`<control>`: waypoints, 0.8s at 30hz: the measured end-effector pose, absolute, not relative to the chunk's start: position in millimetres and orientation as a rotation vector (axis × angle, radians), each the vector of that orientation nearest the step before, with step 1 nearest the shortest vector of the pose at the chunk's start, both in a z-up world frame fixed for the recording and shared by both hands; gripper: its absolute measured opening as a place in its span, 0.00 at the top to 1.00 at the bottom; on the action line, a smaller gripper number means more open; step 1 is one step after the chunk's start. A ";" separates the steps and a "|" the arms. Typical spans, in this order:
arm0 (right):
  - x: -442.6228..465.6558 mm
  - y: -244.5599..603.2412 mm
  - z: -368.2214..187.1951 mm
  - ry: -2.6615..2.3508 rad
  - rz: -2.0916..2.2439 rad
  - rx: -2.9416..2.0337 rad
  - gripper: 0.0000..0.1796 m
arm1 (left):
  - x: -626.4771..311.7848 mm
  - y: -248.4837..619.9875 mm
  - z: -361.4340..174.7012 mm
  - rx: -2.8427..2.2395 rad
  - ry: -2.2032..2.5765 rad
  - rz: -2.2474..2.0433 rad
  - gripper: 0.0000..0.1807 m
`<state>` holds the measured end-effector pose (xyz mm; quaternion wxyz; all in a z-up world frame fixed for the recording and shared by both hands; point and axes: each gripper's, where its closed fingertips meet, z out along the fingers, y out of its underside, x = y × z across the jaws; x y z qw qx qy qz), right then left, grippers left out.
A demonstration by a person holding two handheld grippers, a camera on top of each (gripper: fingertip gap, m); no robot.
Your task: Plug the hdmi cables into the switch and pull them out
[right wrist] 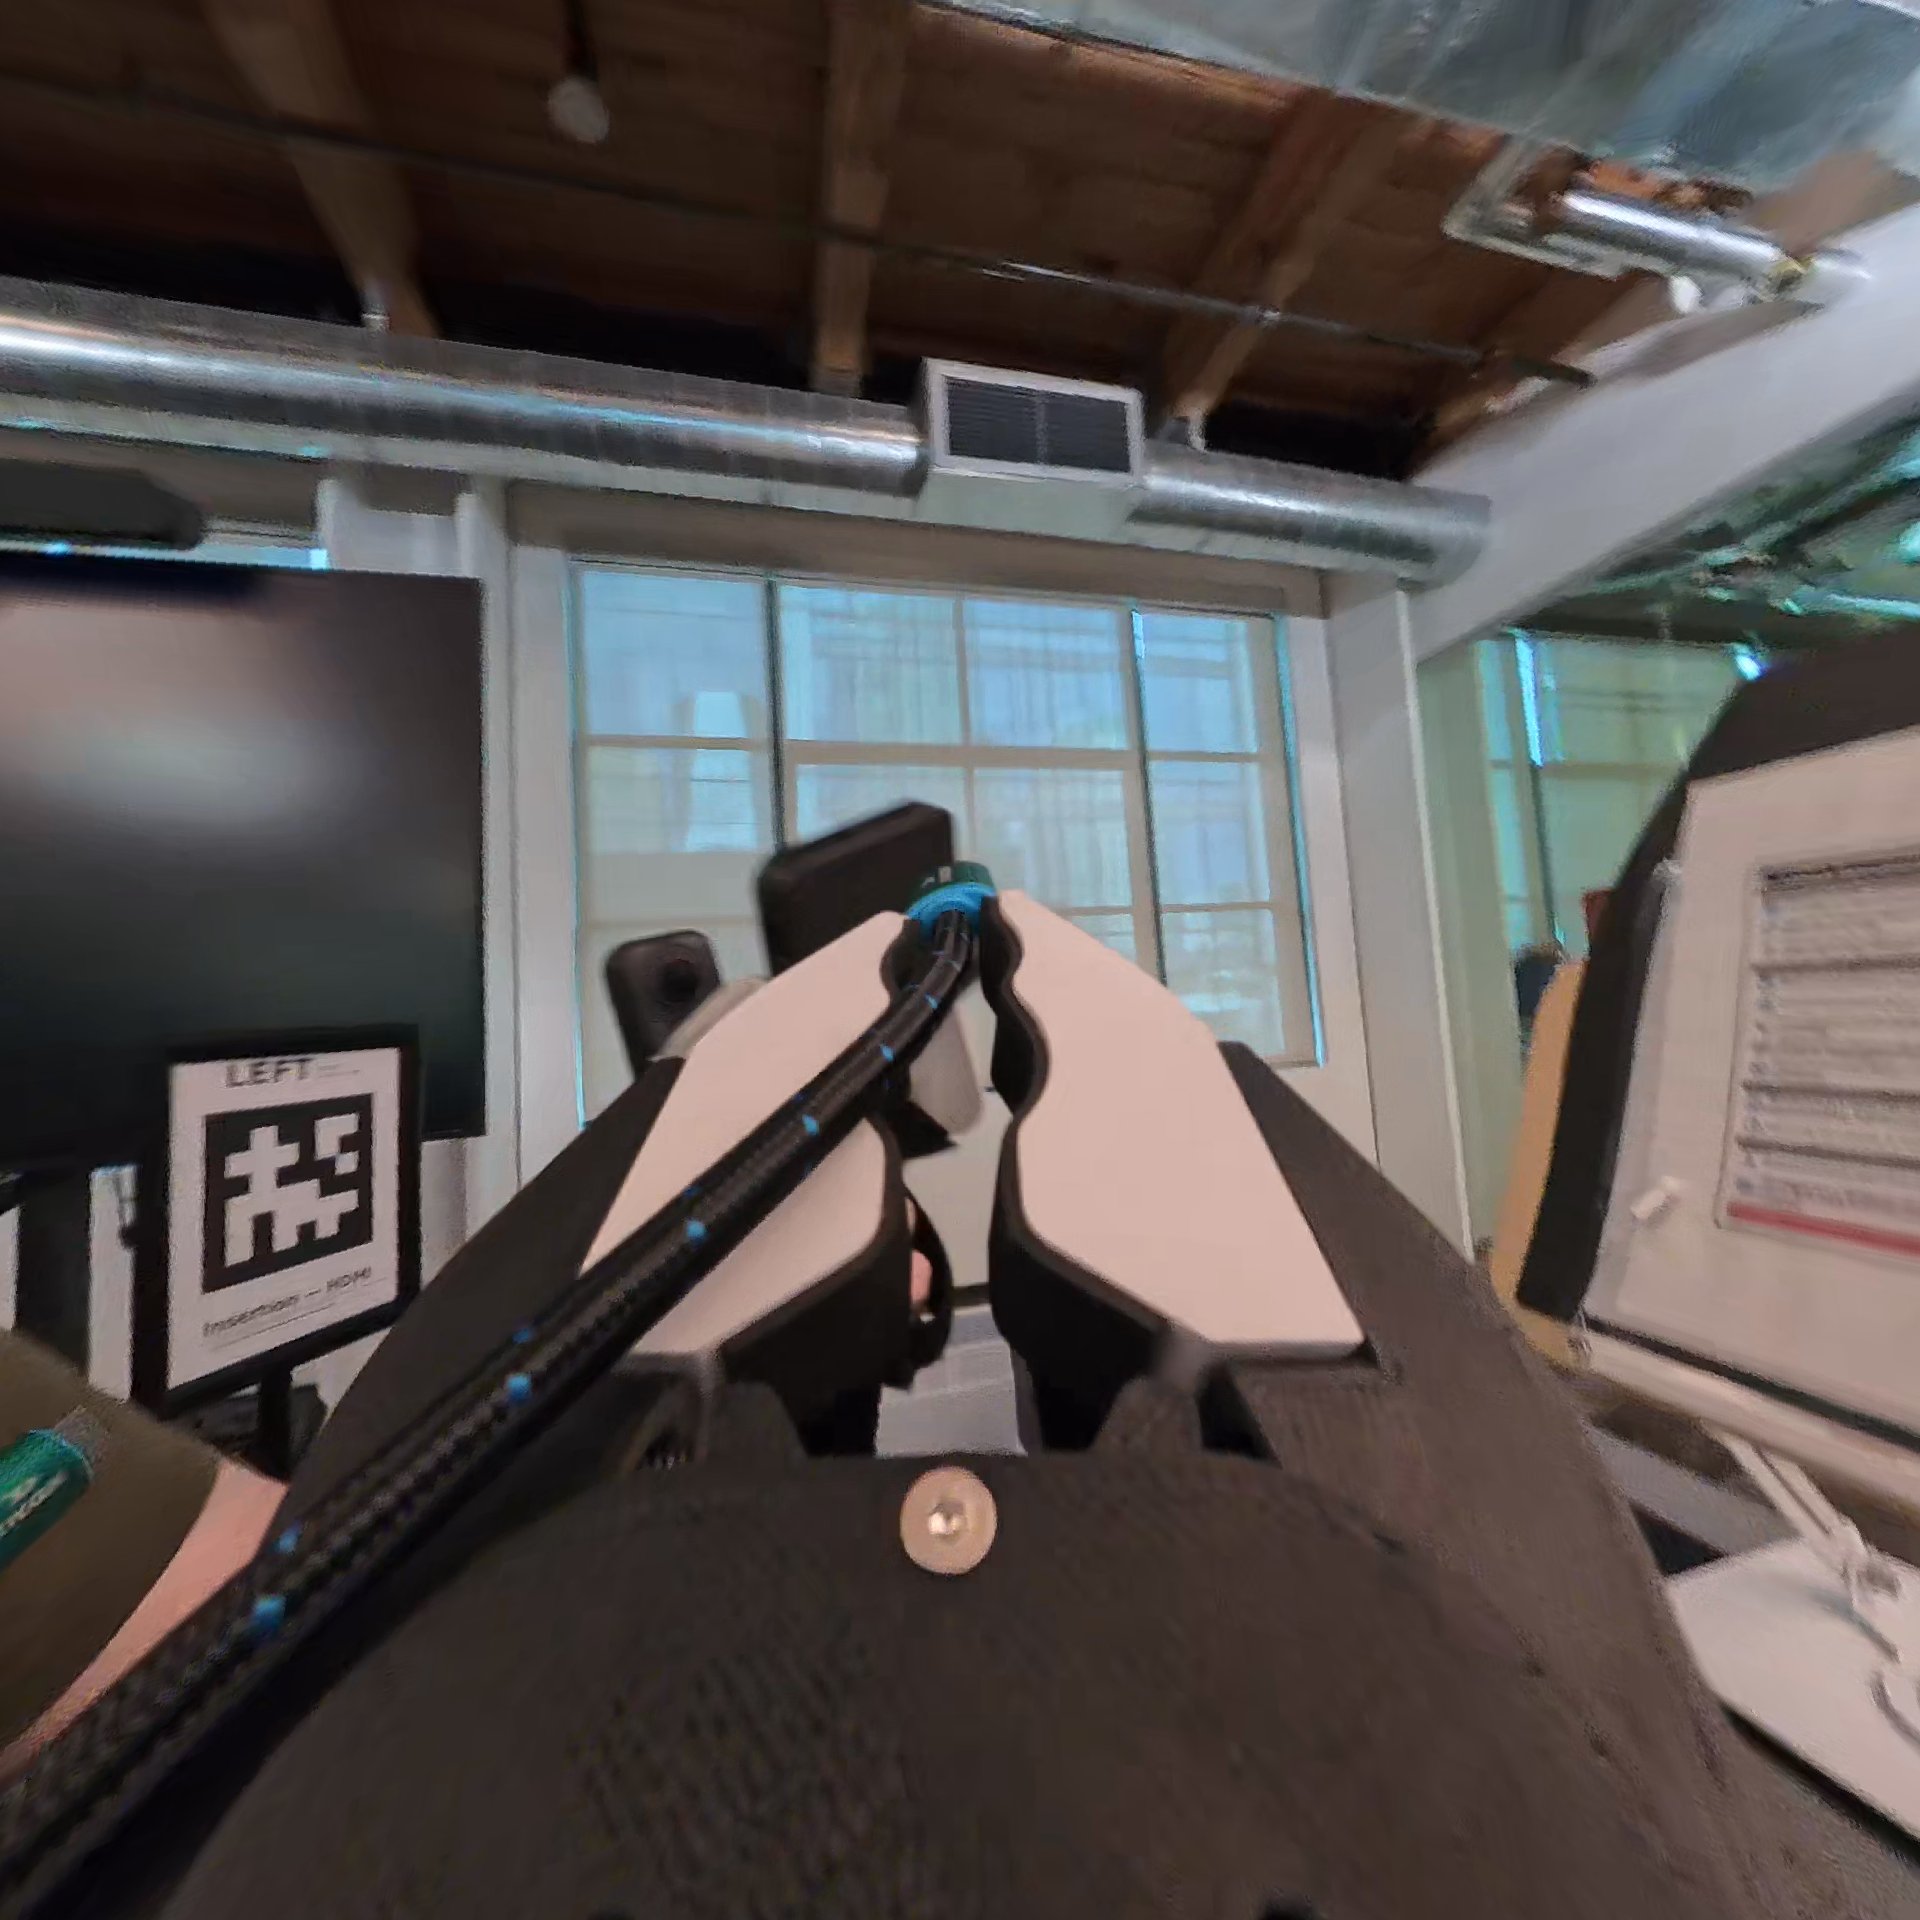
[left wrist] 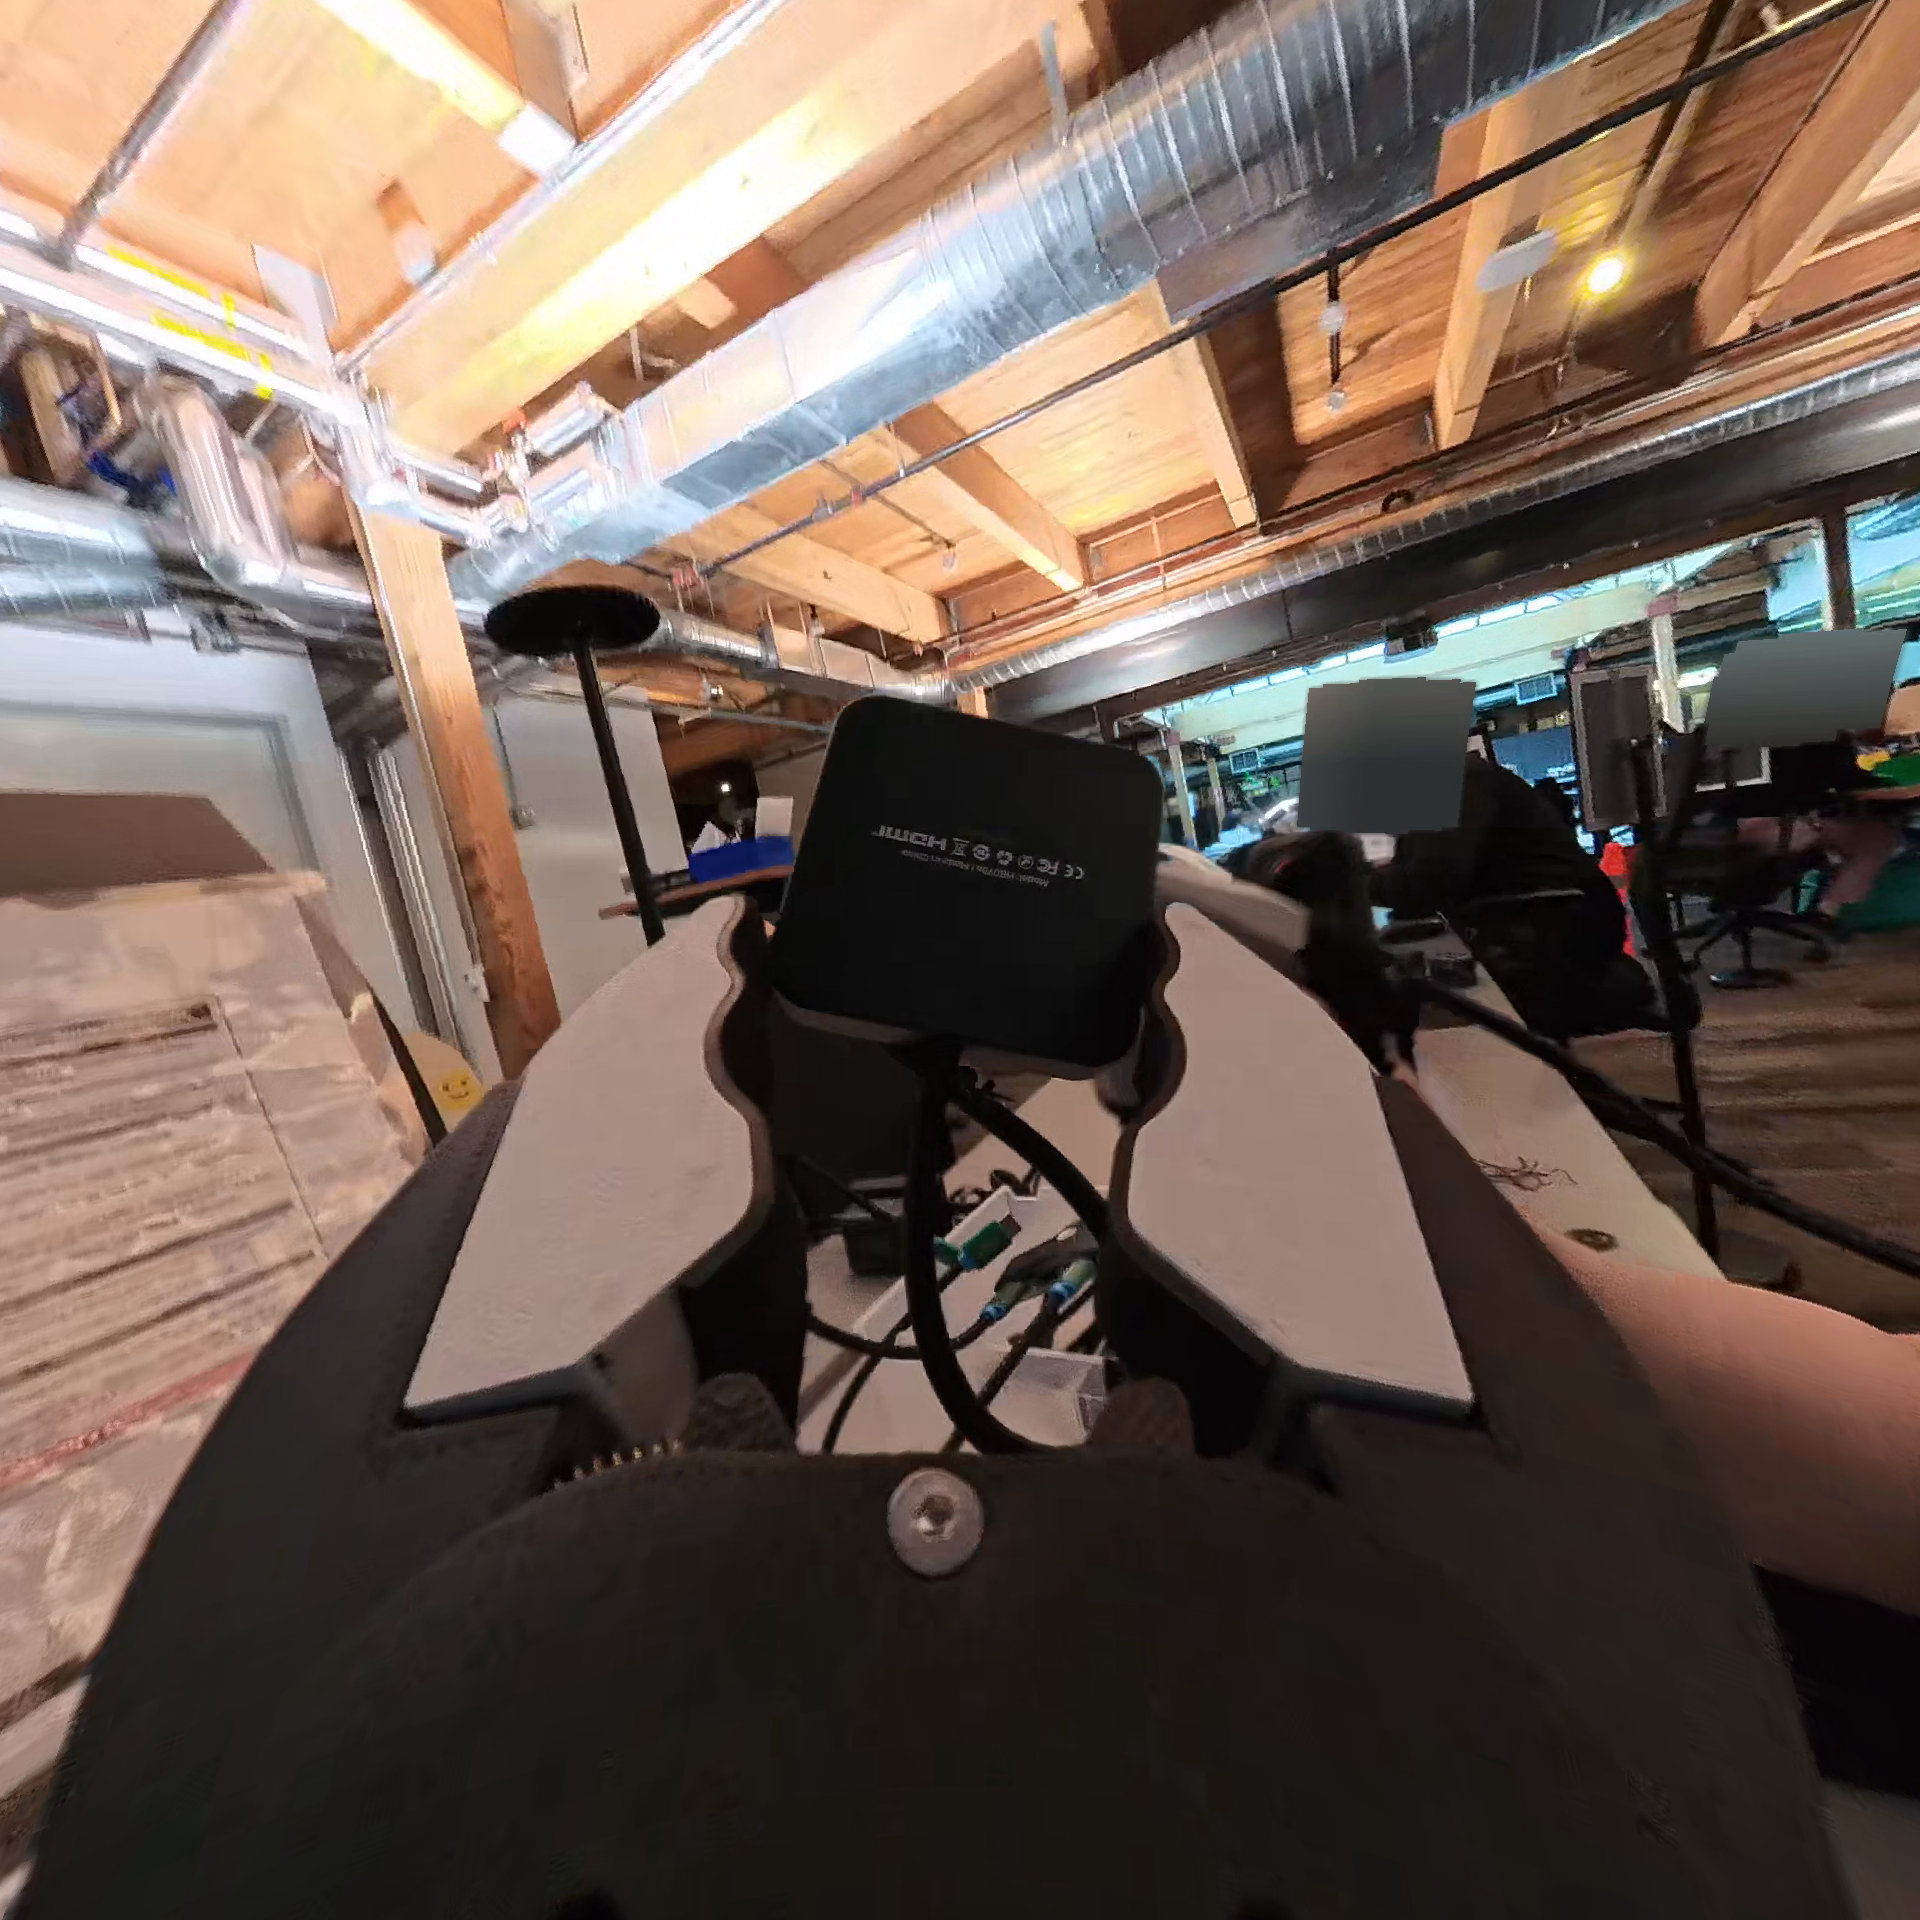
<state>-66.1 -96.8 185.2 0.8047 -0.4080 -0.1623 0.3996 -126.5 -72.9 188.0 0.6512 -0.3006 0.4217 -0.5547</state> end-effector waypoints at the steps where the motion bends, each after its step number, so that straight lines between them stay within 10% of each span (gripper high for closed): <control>1: -67.7 -88.5 177.8 -0.324 0.859 -0.908 0.94 | -124.9 -74.5 186.7 -0.678 0.959 -1.236 0.62; 24: -84.0 -26.4 99.4 -0.317 0.865 -1.408 0.94 | -74.7 -63.9 101.0 -0.756 1.359 -0.515 0.62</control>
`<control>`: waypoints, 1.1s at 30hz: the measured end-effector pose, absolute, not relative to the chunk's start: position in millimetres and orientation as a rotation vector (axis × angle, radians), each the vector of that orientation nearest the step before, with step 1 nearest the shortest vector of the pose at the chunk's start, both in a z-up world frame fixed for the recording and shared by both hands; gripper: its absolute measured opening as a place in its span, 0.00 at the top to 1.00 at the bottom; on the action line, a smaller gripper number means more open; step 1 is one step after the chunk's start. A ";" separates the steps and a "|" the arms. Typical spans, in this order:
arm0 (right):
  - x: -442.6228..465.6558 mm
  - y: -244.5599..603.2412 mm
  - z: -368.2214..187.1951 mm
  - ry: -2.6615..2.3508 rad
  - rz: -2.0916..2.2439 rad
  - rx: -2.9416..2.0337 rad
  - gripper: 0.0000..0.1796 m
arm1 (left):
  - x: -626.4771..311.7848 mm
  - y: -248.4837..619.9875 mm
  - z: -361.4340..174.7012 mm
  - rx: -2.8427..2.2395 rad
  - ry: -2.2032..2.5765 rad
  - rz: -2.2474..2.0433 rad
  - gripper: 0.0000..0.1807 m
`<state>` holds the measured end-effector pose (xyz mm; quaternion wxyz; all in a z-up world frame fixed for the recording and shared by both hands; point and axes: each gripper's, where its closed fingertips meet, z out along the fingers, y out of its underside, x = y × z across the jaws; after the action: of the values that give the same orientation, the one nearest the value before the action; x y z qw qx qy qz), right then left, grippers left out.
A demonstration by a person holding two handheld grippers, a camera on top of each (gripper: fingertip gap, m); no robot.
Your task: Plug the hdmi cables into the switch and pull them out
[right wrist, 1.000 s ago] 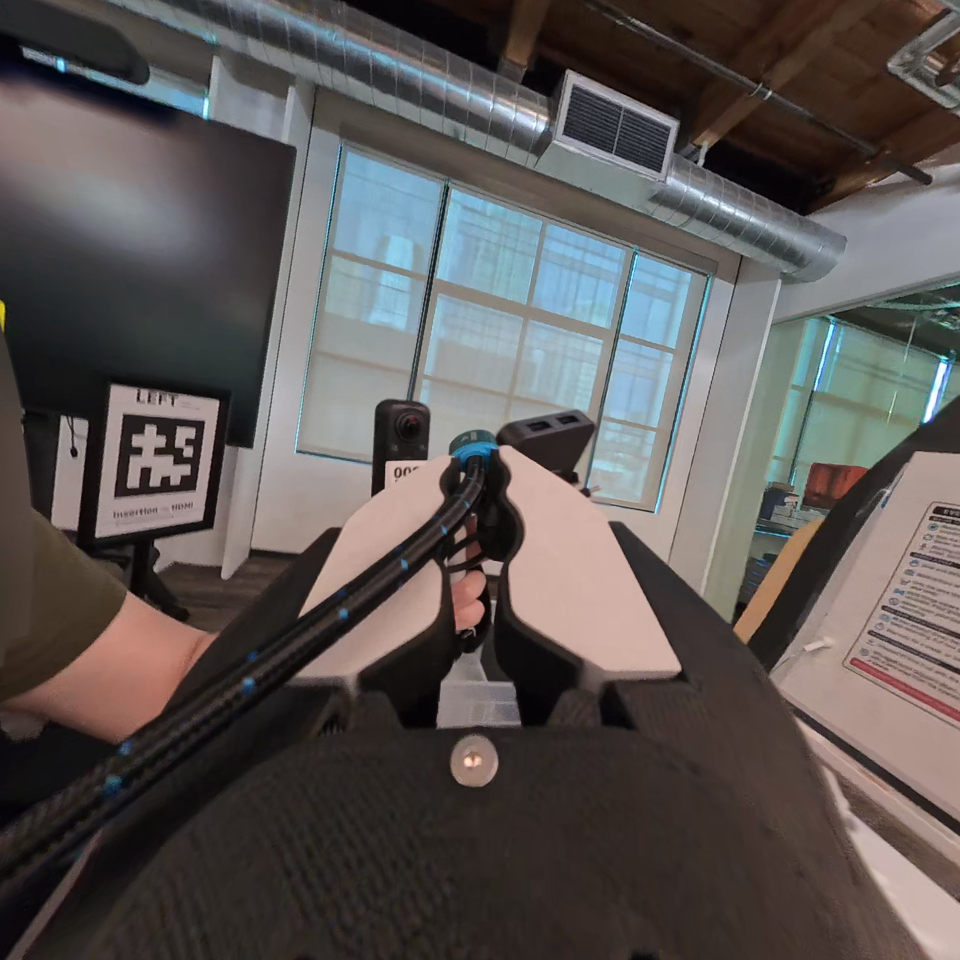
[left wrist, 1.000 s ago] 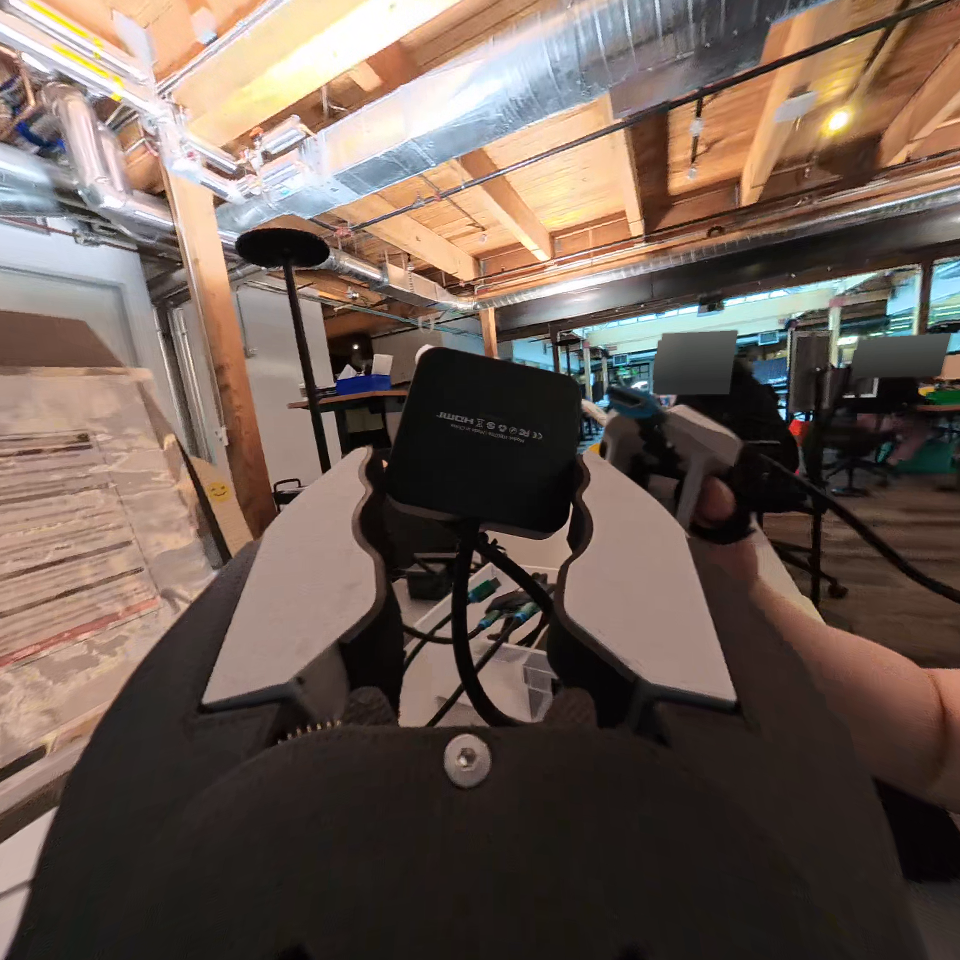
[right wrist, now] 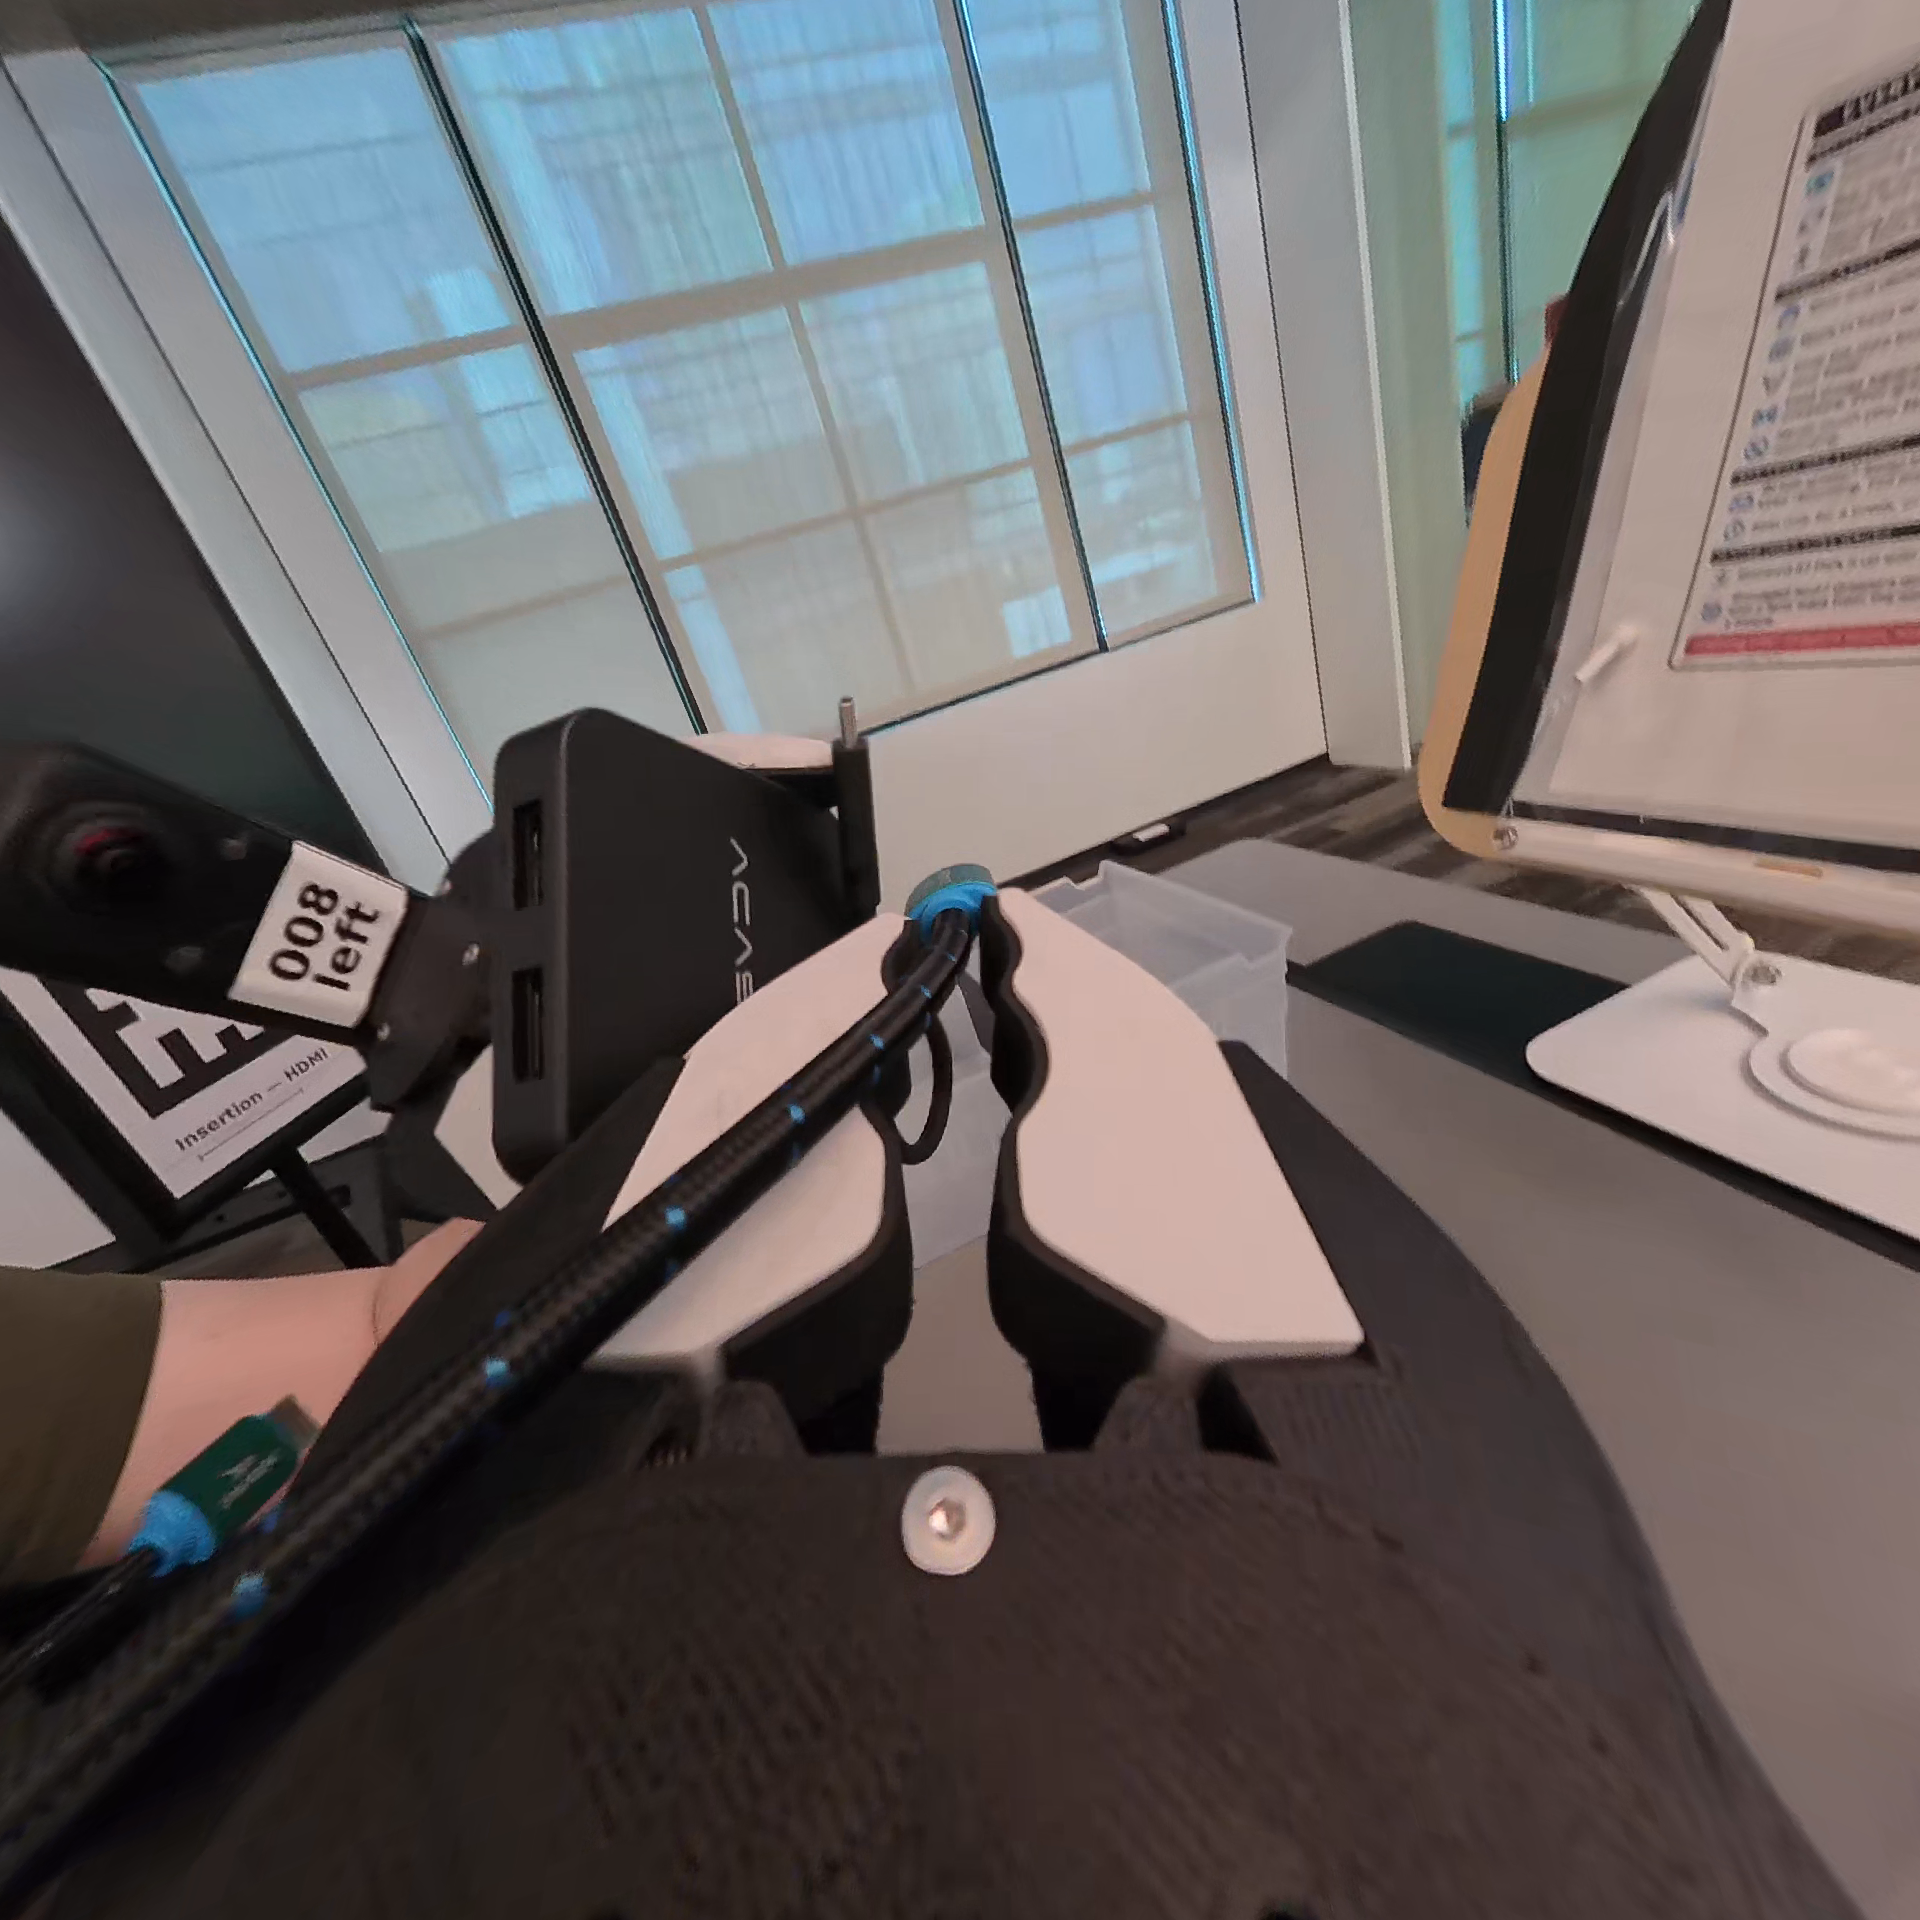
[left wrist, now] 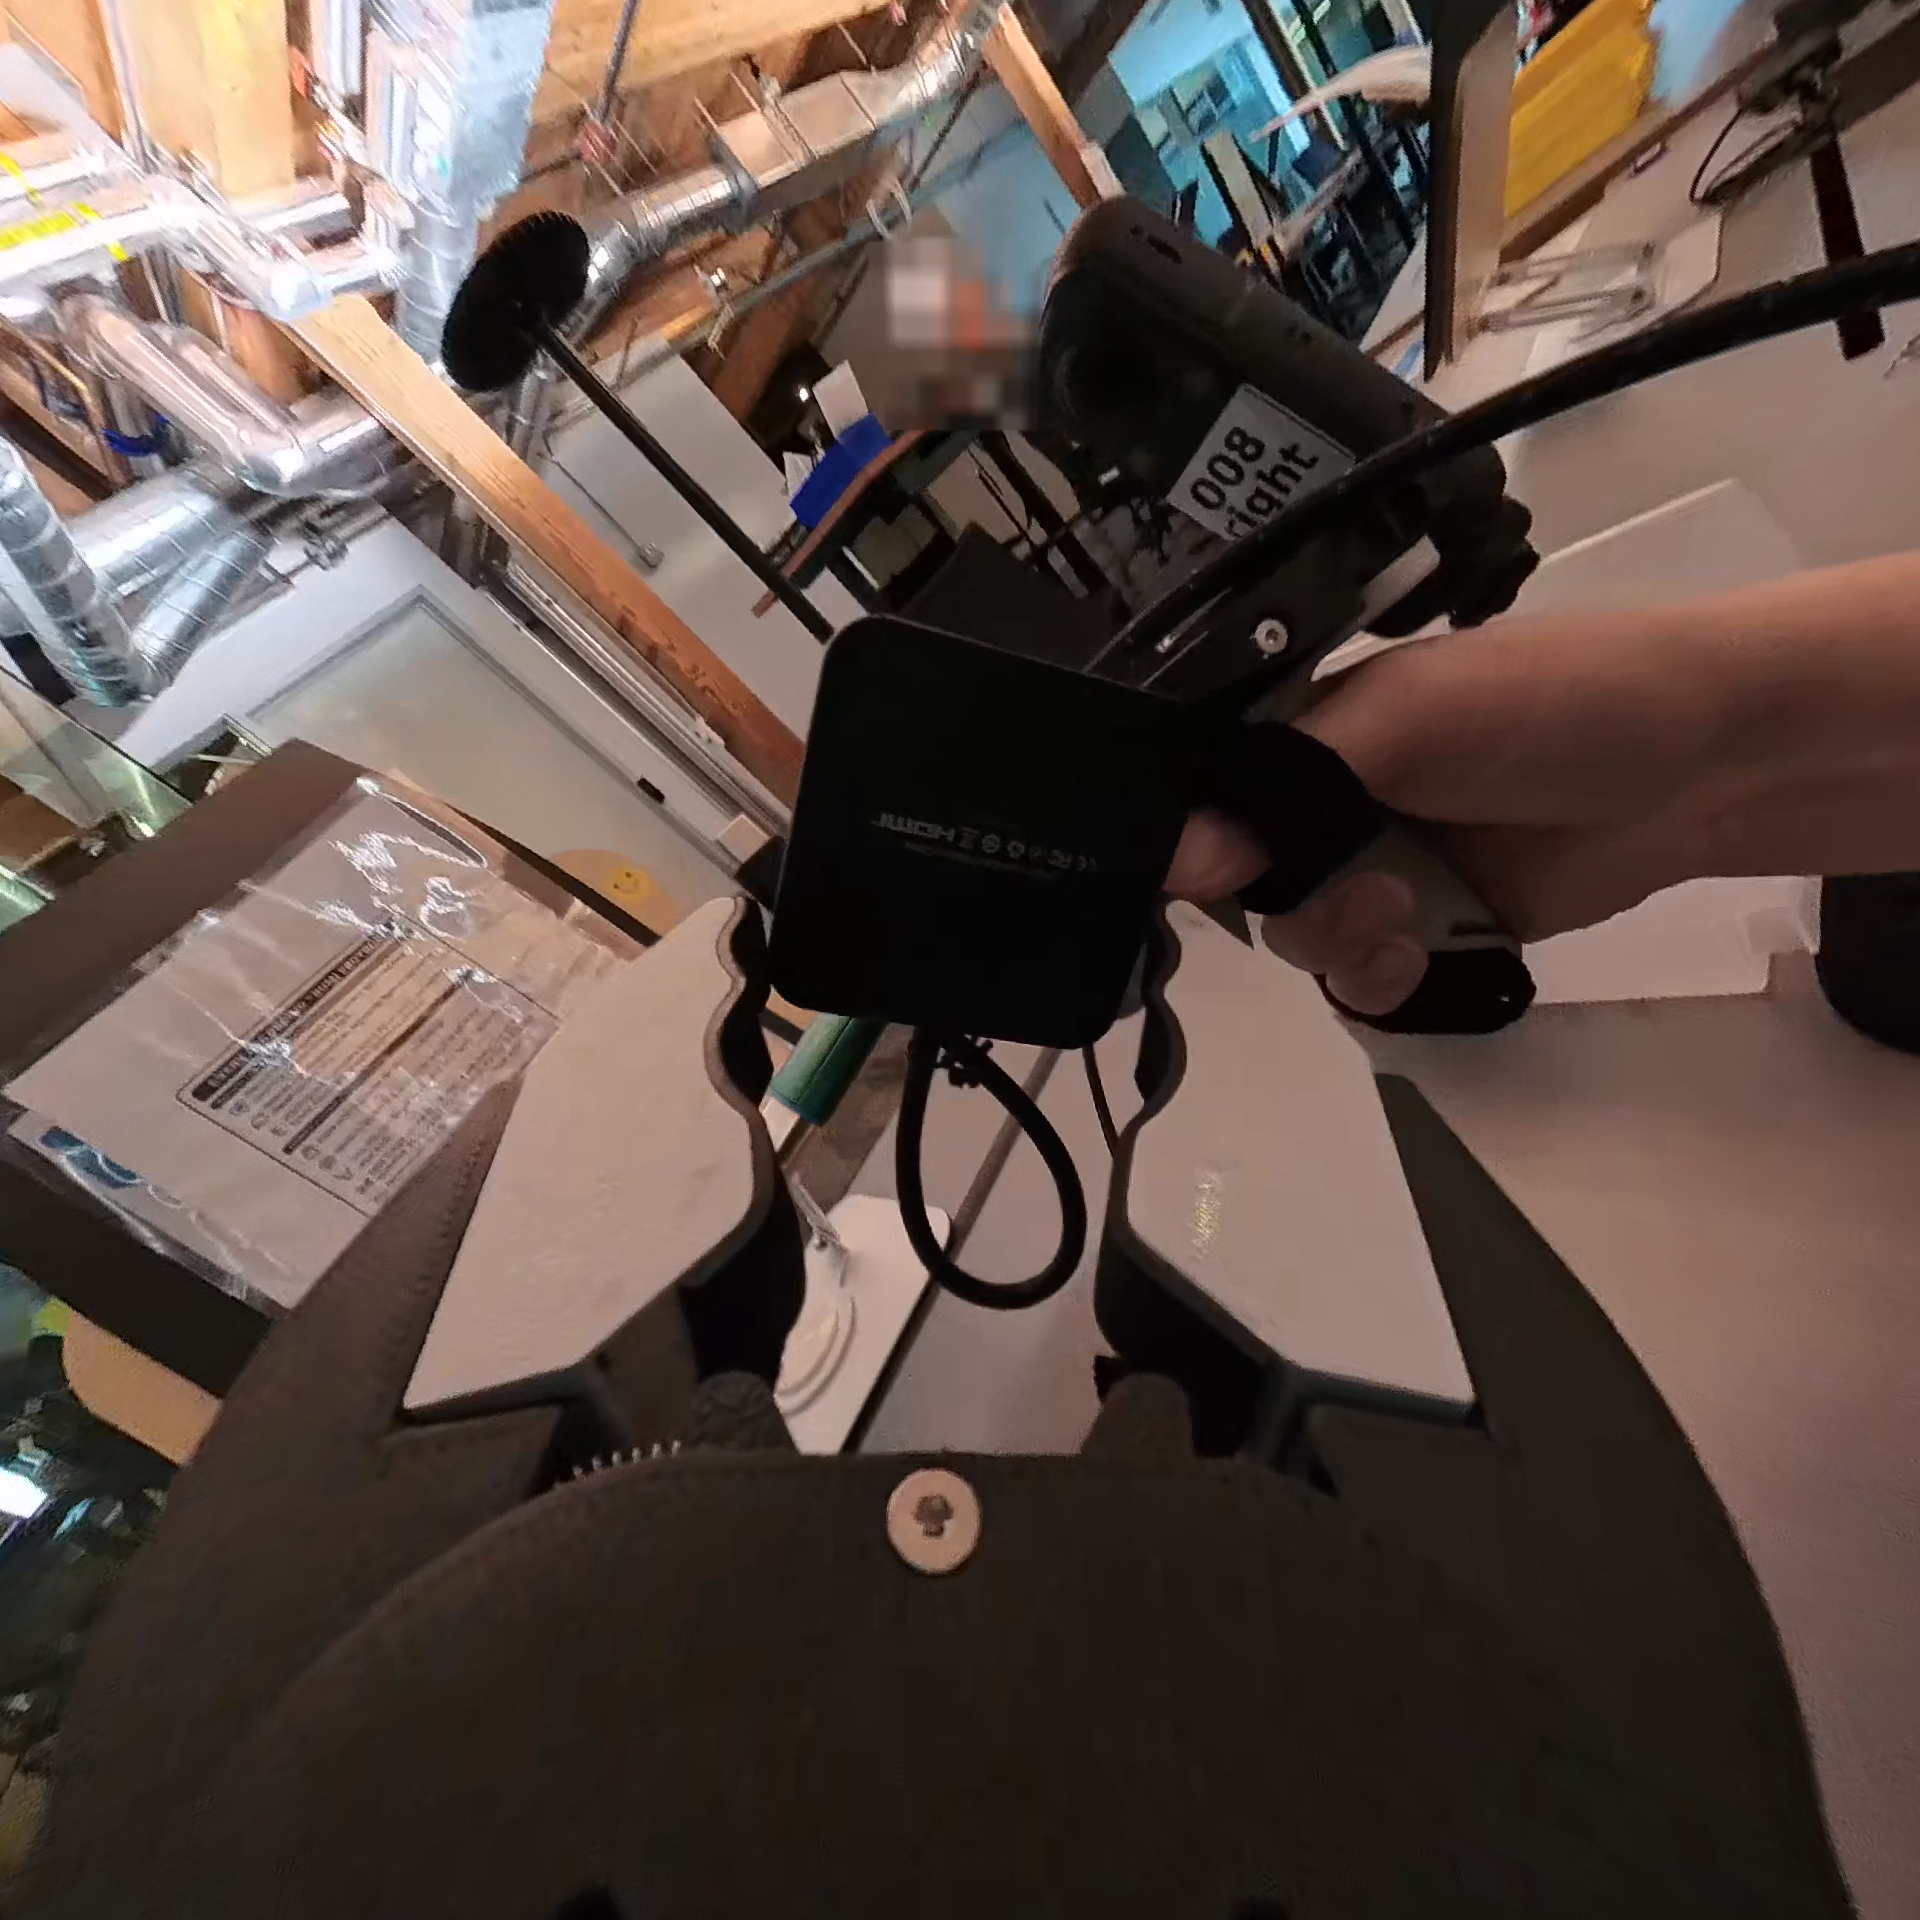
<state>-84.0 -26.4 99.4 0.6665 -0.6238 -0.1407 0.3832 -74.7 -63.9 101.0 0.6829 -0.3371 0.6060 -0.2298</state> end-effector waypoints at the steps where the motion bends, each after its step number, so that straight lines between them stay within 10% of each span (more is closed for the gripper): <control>1: -84.6 -25.6 97.5 -0.322 0.870 -1.415 0.94 | -74.7 -63.2 99.0 -0.756 1.372 -0.503 0.62; 33: -98.5 -77.8 152.1 -0.441 1.018 -1.201 0.94 | -152.3 -45.6 184.3 -0.525 0.784 -0.516 0.62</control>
<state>-98.5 -77.8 152.1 0.6840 -0.5358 -0.1968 0.4543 -152.3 -45.6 184.3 0.8588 -0.2501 0.3735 -0.2456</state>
